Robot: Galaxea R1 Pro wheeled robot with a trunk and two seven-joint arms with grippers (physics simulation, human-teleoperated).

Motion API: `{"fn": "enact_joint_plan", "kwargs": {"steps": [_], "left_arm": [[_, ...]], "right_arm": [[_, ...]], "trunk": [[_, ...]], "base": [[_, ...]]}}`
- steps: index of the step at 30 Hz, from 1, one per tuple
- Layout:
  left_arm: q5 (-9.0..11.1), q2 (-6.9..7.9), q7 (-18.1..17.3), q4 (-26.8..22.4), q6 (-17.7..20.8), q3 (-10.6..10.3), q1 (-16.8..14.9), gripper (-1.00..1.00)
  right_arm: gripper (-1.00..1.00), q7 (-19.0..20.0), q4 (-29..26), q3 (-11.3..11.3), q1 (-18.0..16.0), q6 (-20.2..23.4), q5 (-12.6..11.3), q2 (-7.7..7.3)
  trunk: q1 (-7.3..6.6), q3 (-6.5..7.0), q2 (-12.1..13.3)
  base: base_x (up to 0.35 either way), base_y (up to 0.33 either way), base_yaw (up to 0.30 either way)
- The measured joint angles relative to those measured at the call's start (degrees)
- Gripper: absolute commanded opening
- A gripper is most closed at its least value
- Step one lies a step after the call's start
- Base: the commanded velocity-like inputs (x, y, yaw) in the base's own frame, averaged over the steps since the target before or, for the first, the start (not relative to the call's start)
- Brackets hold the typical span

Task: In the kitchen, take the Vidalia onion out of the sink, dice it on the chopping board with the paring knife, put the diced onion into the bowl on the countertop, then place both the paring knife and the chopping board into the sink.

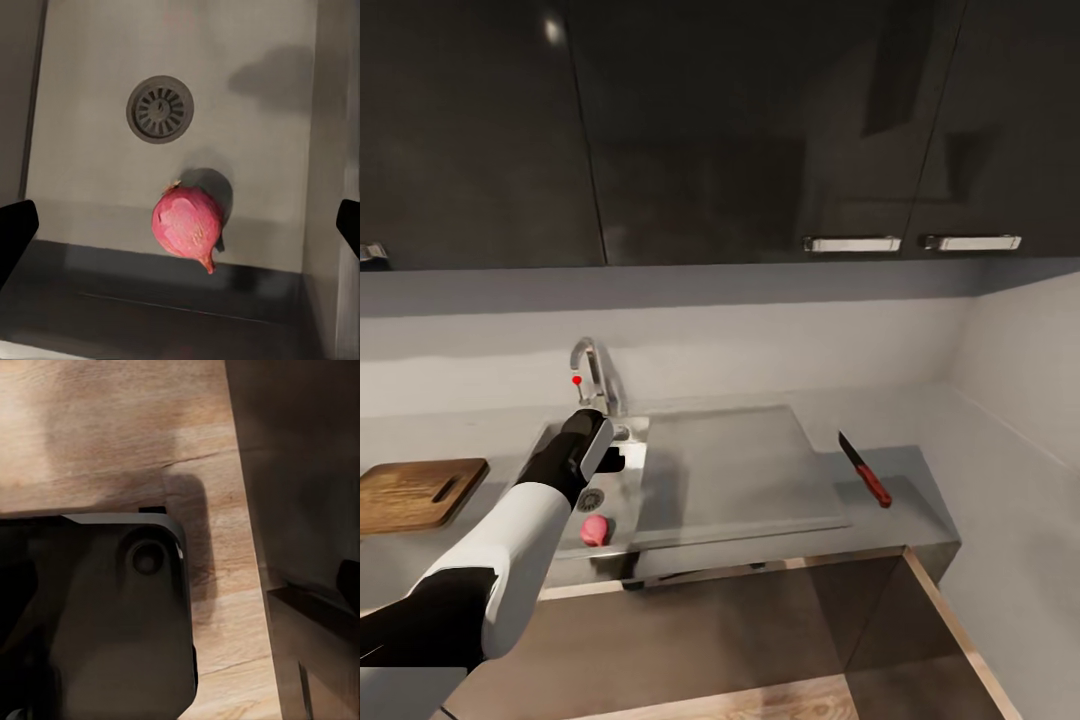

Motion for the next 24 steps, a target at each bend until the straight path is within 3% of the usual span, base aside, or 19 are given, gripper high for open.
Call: {"fn": "enact_joint_plan", "kwargs": {"steps": [24], "left_arm": [[0.0, 1.15, 0.0, 2.0, 0.0, 0.0, 0.0, 1.0]], "right_arm": [[1.0, 0.0, 0.0, 0.0, 0.0, 0.0, 0.0, 0.05]], "trunk": [[0.01, -0.85, 0.0]], "base": [[-0.006, 0.006, 0.0]]}}
